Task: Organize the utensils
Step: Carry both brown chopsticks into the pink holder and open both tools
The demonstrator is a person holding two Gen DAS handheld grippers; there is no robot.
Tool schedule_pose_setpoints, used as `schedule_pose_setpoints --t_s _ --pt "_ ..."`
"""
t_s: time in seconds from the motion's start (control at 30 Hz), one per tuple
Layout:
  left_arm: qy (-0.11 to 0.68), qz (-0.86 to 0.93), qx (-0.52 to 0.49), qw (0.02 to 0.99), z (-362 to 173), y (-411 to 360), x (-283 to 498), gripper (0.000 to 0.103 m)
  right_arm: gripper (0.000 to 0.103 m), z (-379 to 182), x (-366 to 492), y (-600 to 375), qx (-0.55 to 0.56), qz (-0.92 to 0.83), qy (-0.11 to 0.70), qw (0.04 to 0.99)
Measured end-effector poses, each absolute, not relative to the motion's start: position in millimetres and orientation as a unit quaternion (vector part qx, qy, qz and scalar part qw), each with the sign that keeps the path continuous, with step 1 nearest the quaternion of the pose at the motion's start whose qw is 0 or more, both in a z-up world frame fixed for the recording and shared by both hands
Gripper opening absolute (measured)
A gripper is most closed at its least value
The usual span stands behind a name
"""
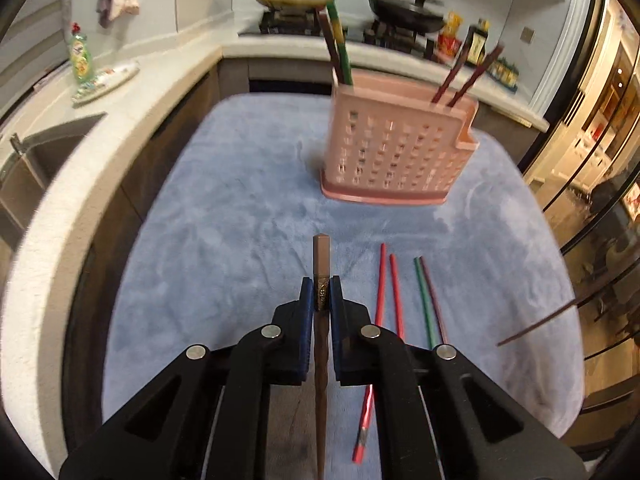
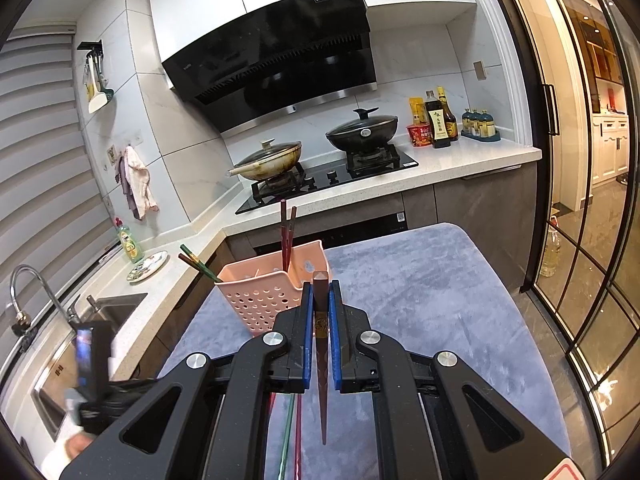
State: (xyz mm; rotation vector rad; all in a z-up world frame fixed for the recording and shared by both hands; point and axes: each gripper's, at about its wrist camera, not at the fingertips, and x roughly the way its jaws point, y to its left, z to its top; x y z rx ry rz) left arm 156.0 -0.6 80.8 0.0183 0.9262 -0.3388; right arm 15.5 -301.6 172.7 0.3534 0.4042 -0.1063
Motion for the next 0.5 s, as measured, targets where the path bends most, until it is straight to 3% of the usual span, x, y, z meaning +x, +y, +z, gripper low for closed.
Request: schedule_pose_setpoints --t_s 0.27,0.5 --pt "0.367 -0.186 -0.010 0.911 177.3 9.9 146.4 0.007 0.007 197.1 42.8 -289.2 0.170 -0.015 0.190 0.967" --pt "0.285 -0.200 -0.018 0.937 256.2 -20.4 183.8 0.007 0.007 241.7 97.9 -280.1 0.171 0.014 0.161 0.972"
